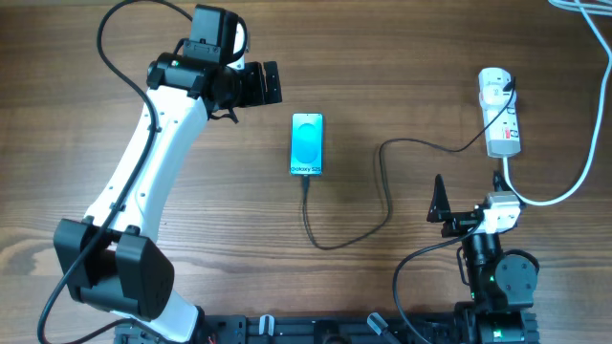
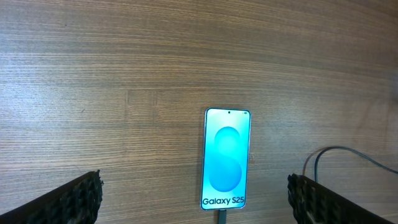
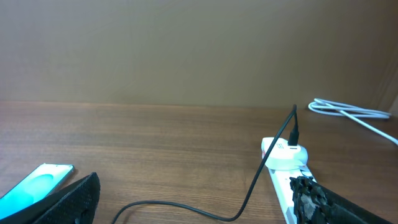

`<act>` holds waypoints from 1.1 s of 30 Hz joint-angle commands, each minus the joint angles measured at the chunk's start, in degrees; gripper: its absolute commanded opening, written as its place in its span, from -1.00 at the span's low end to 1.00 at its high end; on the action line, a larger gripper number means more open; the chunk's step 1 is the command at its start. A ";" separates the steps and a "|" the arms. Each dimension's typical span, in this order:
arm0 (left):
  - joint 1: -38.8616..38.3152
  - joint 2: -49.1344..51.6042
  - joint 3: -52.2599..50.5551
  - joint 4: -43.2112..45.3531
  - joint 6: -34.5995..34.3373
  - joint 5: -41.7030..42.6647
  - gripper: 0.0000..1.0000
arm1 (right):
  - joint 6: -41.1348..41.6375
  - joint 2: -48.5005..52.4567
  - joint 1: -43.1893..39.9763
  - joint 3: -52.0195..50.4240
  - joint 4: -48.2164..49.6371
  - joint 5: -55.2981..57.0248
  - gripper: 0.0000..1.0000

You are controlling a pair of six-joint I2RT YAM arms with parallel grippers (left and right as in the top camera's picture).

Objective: Plug charger to phone and switch on socket

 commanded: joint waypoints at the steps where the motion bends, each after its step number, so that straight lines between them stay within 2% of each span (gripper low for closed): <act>1: 0.15 0.37 -0.04 0.11 -0.26 -0.37 1.00 | 0.94 -0.68 -0.07 -0.09 -0.02 0.11 0.99; 33: 0.15 0.37 -0.04 0.11 -0.26 -0.37 1.00 | 0.74 -0.68 1.33 -0.09 0.15 0.11 1.00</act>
